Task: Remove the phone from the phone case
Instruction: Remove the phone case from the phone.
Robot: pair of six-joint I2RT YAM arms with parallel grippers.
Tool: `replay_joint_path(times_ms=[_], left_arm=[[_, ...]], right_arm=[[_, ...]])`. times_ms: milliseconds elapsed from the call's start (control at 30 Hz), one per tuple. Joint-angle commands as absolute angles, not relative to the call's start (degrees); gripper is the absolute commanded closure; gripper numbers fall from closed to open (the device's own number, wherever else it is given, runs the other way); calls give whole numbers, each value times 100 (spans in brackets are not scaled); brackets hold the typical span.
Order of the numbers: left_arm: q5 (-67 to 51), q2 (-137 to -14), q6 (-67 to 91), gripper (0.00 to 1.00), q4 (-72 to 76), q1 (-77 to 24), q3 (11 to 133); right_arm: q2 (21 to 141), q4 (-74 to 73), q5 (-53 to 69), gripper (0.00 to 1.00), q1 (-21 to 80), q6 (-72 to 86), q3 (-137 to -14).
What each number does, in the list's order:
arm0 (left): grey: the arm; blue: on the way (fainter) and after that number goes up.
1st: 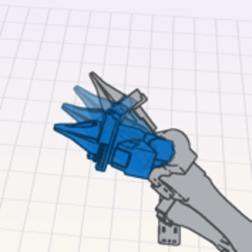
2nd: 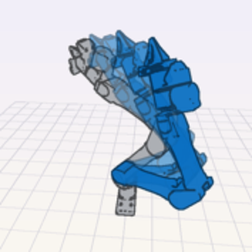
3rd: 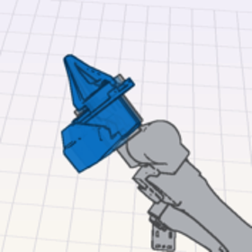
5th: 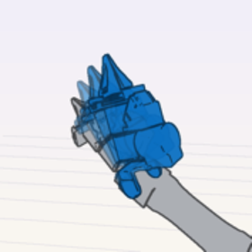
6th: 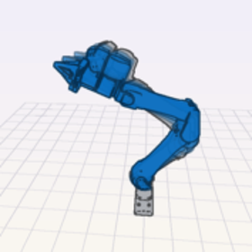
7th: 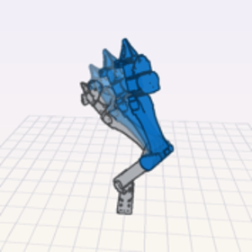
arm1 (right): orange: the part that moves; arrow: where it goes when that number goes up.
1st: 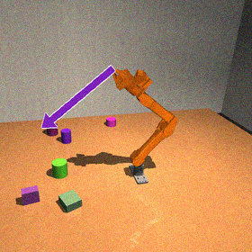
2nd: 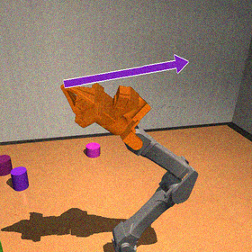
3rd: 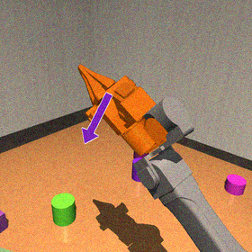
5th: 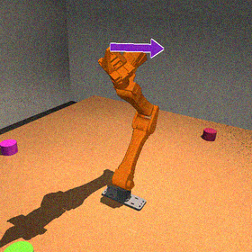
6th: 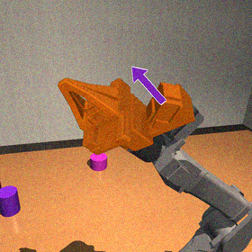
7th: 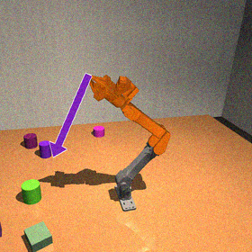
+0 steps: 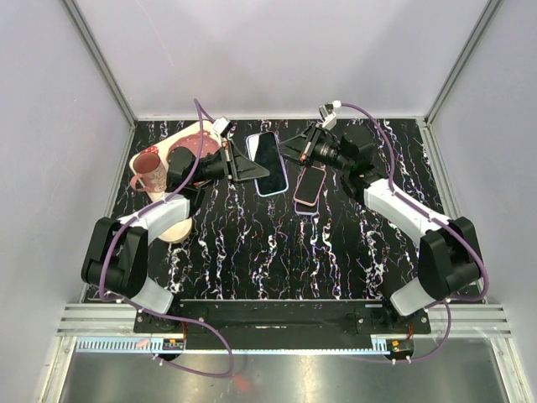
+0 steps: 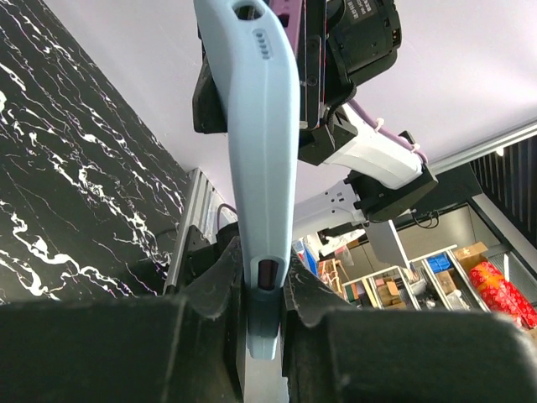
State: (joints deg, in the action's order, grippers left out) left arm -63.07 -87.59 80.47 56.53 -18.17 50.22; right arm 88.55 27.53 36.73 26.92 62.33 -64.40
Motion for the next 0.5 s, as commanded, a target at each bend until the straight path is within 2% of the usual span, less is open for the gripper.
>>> replay_joint_path(times_ms=[0, 133, 167, 200, 233, 267, 300, 400, 467], left_arm=[[-6407, -8631, 7726, 100, 5529, -2522, 5467], [-6416, -8631, 7691, 100, 5449, -2522, 5476], [-6416, -8622, 7699, 95, 5432, -2505, 5476], [-6416, -8631, 7699, 89, 5406, -2505, 5476], [-6407, -8622, 7691, 75, 5388, -2487, 5467], [-6399, -8622, 7638, 49, 5362, -2470, 5458], [-6398, -8596, 7577, 39, 5179, -2461, 5449], [-6320, -8447, 6980, 19, 4285, -2417, 5502], [-6215, -8297, 6385, 15, 3694, -2400, 5572]], right_arm=[[8596, 3032, 4870, 100, 3674, 6302, -6469], [8342, 2638, 4642, 100, 3630, 6162, -6399], [8271, 2254, 4536, 100, 3630, 5961, -6407], [8201, 1954, 4231, 100, 3630, 5802, -6425], [8026, 1612, 4019, 100, 3630, 5618, -6468], [7929, 869, 3782, 100, 3621, 5216, -6582], [7841, 548, 3301, 100, 3630, 5029, -6635], [7507, -569, 2395, 100, 3630, 4475, -6811], [7296, -1025, 2049, 100, 3612, 4247, -6873]])
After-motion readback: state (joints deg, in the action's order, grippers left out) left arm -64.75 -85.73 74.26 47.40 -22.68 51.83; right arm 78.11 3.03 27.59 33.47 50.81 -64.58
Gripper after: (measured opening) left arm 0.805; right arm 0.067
